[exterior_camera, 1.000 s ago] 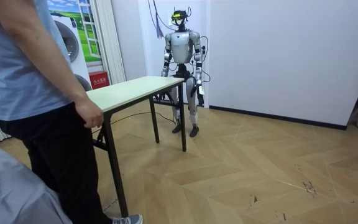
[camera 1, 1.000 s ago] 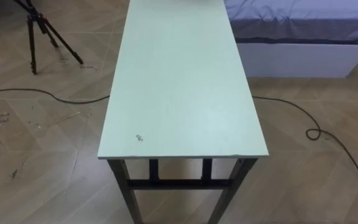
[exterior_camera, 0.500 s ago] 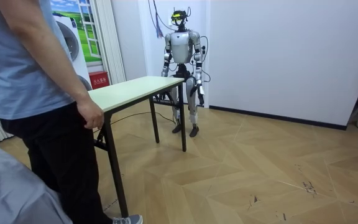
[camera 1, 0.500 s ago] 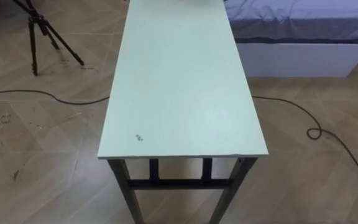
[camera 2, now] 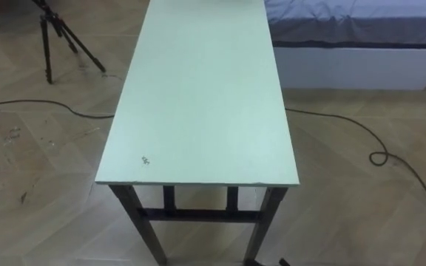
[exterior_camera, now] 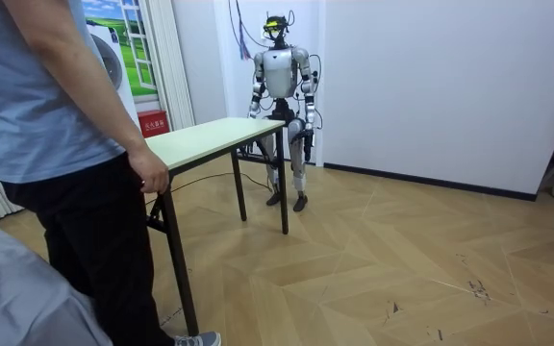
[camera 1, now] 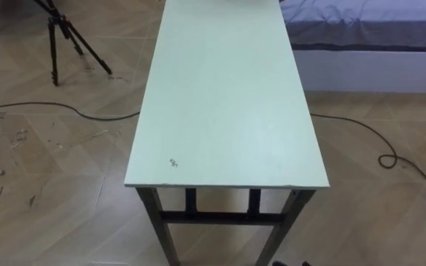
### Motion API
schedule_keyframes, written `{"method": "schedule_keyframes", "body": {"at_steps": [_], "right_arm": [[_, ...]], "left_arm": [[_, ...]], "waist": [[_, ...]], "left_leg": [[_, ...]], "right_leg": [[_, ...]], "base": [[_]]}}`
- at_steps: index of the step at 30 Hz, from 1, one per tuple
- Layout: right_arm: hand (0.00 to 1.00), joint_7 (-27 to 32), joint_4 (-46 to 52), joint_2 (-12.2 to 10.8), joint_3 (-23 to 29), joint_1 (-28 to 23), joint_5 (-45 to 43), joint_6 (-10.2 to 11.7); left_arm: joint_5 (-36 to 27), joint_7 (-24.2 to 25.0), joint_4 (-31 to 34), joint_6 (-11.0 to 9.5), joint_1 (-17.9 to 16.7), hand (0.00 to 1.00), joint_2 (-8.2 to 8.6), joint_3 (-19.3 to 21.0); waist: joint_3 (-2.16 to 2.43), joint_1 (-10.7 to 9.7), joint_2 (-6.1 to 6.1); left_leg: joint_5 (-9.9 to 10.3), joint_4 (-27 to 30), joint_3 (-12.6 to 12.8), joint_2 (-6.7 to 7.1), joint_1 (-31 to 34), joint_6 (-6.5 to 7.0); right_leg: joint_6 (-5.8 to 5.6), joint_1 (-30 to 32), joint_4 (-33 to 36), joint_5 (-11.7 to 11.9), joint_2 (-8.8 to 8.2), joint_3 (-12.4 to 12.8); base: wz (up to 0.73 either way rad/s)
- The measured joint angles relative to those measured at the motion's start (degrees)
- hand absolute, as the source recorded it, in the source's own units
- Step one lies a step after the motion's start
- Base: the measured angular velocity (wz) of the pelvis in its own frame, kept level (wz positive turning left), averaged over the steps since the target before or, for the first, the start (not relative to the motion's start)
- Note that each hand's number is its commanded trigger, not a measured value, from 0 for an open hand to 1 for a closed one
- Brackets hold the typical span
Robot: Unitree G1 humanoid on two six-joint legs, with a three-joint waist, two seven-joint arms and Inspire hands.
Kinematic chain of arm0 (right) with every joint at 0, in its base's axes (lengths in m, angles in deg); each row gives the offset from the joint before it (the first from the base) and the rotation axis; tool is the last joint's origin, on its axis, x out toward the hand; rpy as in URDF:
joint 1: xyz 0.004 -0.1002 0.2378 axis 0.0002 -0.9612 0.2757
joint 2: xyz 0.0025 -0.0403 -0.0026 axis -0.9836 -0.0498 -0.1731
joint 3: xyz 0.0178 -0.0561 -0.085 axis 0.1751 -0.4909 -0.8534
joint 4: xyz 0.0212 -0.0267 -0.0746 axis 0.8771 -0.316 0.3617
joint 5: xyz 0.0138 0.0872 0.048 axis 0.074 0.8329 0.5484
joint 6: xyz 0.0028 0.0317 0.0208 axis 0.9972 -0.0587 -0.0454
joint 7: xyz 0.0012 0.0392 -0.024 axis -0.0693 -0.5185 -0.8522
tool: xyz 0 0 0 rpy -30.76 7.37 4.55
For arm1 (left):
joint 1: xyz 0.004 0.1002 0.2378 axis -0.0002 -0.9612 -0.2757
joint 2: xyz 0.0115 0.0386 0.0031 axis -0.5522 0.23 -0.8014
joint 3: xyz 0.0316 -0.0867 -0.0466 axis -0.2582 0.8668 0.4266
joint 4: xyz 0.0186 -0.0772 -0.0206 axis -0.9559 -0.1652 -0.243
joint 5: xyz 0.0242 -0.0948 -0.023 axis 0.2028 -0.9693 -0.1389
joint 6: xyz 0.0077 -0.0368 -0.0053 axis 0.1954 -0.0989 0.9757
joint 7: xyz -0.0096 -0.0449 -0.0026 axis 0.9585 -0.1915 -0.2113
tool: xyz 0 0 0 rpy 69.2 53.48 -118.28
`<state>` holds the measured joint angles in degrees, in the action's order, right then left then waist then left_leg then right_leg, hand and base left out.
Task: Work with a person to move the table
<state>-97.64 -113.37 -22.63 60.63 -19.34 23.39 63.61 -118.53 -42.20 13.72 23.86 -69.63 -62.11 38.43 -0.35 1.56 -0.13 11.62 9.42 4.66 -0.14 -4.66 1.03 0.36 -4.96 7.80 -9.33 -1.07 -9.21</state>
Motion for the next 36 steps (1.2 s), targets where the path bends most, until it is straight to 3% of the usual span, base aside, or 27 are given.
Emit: {"method": "schedule_keyframes", "body": {"at_steps": [4,9,11,13,15,18,22,27,36], "right_arm": [[0.00,-0.9,11.0,-0.3,-3.5,-5.0,6.8,-1.6],[0.00,-2.7,23.0,0.6,-10.5,-9.2,15.2,-2.0],[0.00,-2.8,27.7,0.6,-13.1,-10.1,18.2,-2.1],[0.00,-4.7,30.8,0.5,-15.9,-9.4,20.0,-2.5],[0.00,-5.7,31.6,0.4,-16.7,-8.5,20.0,-2.7],[0.00,-5.8,32.7,0.7,-17.2,-7.8,20.0,-2.6],[0.00,-5.1,32.8,2.6,-18.6,-7.2,20.9,-2.7],[0.00,-3.4,32.2,2.8,-18.8,-5.0,21.7,-2.7],[0.00,-2.4,32.9,3.0,-19.4,-3.3,21.8,-3.7]], "left_arm": [[-8.2,0.4,7.1,1.2,-3.0,0.00,-1.87,-4.1],[-20.2,0.4,19.1,0.5,-6.6,0.00,-4.34,-9.6],[-24.5,0.7,24.2,0.3,-6.5,0.00,-4.23,-11.9],[-26.9,1.4,29.7,0.2,-5.4,0.00,-2.86,-14.6],[-26.8,2.3,31.7,0.5,-3.8,0.00,-1.94,-16.9],[-26.6,2.6,36.8,1.3,-2.8,0.00,-1.92,-18.2],[-26.8,2.9,38.2,2.4,-2.1,0.00,-3.00,-19.1],[-26.7,2.9,38.2,3.0,-1.8,0.00,-4.08,-20.0],[-32.3,2.1,38.2,5.1,1.5,0.00,-3.52,-20.3]], "waist": [[-0.04,0.0,-0.20],[-0.15,-0.2,-0.77],[-0.29,-0.4,-1.10],[-0.28,-1.5,-1.24],[-0.42,-1.7,-1.08],[-0.50,-2.7,-0.52],[-0.34,-2.8,-0.13],[-0.35,-2.9,0.27],[-0.52,-2.9,0.19]], "left_leg": [[0.1,0.1,0.0,-0.06,0.2,-0.09],[0.5,0.9,0.0,-0.02,1.5,-0.02],[0.5,1.2,0.0,0.09,1.7,-0.02],[0.5,1.2,0.0,0.09,1.6,-0.01],[0.5,1.1,0.2,0.07,1.1,0.00],[0.5,1.0,0.3,0.00,1.0,-0.01],[0.5,1.0,0.7,-0.01,0.9,0.00],[0.5,1.0,1.3,-0.05,0.5,0.02],[0.5,0.8,1.3,-0.11,0.1,0.01]], "right_leg": [[-0.04,0.4,0.3,-0.4,0.08,0.3],[0.01,2.0,2.2,-0.7,-0.21,-0.2],[-0.01,2.0,2.4,-0.7,-0.35,-0.2],[-0.14,1.8,2.9,-0.8,-0.47,-0.4],[-0.14,1.4,2.9,-0.8,-0.43,-0.4],[-0.06,1.3,2.8,-0.9,-0.36,-0.4],[-0.04,1.7,2.9,-0.9,-0.33,0.0],[-0.03,1.8,3.1,-0.9,-0.25,1.2],[0.00,1.5,3.2,-0.8,-0.22,0.9]], "base": [[0.02],[0.00],[0.02],[0.06],[-0.02],[-0.02],[-0.06],[-0.08],[-0.01]]}}
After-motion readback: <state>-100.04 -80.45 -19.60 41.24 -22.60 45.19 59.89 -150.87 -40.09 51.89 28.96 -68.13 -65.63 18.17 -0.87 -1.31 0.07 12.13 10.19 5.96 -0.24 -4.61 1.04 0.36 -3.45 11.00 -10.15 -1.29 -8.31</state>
